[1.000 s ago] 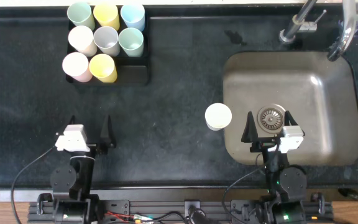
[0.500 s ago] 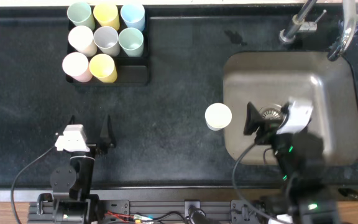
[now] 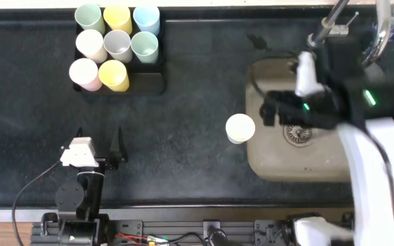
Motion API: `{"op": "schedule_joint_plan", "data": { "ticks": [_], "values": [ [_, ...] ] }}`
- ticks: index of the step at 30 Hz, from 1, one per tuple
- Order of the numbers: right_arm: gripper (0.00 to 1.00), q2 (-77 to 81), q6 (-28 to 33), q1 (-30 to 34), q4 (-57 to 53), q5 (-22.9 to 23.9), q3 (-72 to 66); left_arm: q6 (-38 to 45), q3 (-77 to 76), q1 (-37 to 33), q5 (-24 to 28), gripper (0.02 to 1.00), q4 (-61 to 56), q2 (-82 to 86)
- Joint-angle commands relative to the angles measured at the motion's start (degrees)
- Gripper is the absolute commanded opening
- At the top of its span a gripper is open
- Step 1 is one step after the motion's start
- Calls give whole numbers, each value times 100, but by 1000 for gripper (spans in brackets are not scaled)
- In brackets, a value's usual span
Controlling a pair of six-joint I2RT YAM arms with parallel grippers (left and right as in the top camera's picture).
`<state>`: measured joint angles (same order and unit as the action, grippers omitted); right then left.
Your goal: Store Cups
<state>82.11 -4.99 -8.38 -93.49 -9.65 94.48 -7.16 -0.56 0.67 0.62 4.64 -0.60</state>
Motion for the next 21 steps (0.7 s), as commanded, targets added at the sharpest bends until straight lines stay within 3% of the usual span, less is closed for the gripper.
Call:
{"op": "schedule_joint_plan", "data": {
  "ticks": [1,9,21],
  "values": [
    [998,682,516,4,-210,-295,17,-42,11,26,-26,1000,20,44],
    [998,1482,546,-90,-227,-203,13,-42,11,26,-26,998,20,44],
    [978,1899,345,-564,195,385,-846,-42,11,26,-26,1000,20,44]
  ]
}}
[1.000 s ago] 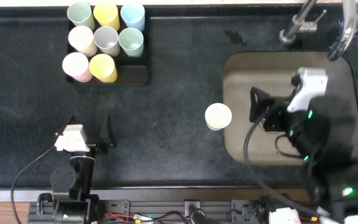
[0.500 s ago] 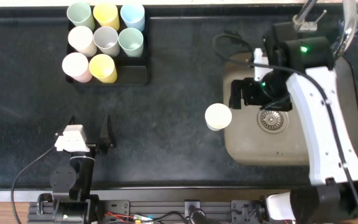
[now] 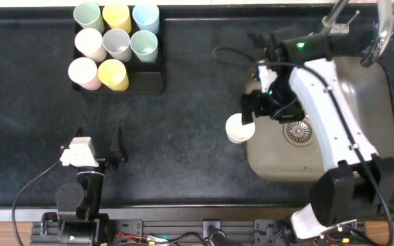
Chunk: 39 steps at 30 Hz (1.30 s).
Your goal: Store Cups
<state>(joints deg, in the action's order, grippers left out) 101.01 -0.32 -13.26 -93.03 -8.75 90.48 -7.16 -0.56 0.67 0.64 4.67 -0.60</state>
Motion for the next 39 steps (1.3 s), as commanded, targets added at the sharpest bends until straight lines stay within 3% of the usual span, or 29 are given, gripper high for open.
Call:
{"op": "schedule_joint_plan", "data": {
  "ticks": [1,10,12,15,20,26,39],
  "values": [
    [978,9,-136,-76,221,293,-577,-42,11,26,-28,1000,17,44],
    [945,13,-363,-76,863,476,-1333,-42,11,26,-28,1000,17,44],
    [890,13,-404,-79,1016,476,-1405,-42,11,26,-31,1000,17,44],
    [667,13,-479,-79,1207,551,-1493,-42,11,26,-31,1000,17,44],
    [443,15,-483,-140,1447,562,-1641,-42,11,26,-31,998,17,44],
    [64,24,-518,-315,1790,520,-1657,-42,11,26,-31,1000,17,44],
    [45,-33,-518,-372,1869,520,-1545,-42,11,26,-31,1000,17,44]
  ]
}}
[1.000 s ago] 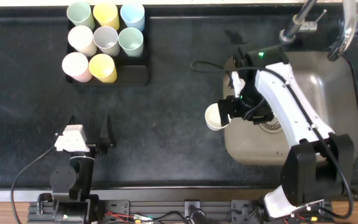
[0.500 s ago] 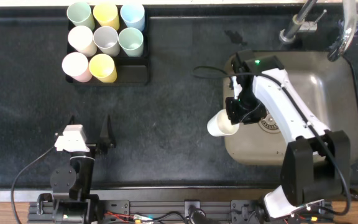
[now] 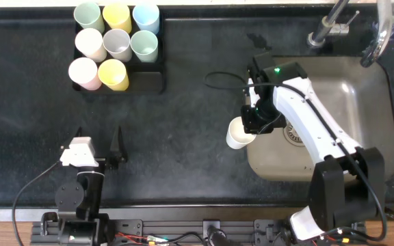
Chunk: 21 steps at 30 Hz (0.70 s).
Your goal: Store Cups
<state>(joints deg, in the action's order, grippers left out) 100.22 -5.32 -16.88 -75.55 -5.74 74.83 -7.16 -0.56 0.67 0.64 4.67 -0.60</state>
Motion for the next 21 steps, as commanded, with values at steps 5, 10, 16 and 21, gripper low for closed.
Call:
{"op": "schedule_joint_plan", "data": {
  "ticks": [5,10,16,21],
  "values": [
    [42,-282,151,-11,-234,219,1047,-42,11,26,-28,1000,17,44],
    [42,-203,323,-83,-686,258,2881,-42,11,26,-28,1000,17,44],
    [42,348,313,-516,-892,107,4778,-42,11,26,-31,1000,17,44],
    [40,1049,251,-992,-702,-168,5696,-44,11,26,-28,1000,17,44]
  ]
}}
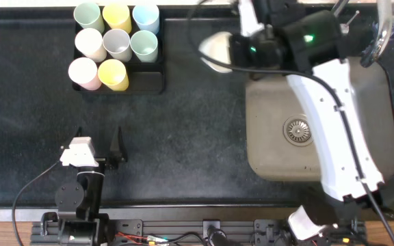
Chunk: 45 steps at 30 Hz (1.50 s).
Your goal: Store Cups
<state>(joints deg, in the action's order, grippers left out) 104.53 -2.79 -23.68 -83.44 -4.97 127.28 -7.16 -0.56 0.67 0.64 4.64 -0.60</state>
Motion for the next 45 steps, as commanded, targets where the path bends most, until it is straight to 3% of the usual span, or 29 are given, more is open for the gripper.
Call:
{"op": "schedule_joint_plan", "data": {
  "ticks": [1,17,27,45],
  "values": [
    [40,750,-15,-382,127,-304,533,-42,11,26,-28,1000,20,44],
    [42,2072,-745,-1335,1370,-446,597,-42,11,26,-31,1000,20,44],
    [42,2824,-1320,-1543,1622,-428,597,-44,11,26,-31,1000,20,44],
    [45,2968,-1521,-1541,1427,297,595,-42,11,26,-28,1000,20,44]
  ]
}}
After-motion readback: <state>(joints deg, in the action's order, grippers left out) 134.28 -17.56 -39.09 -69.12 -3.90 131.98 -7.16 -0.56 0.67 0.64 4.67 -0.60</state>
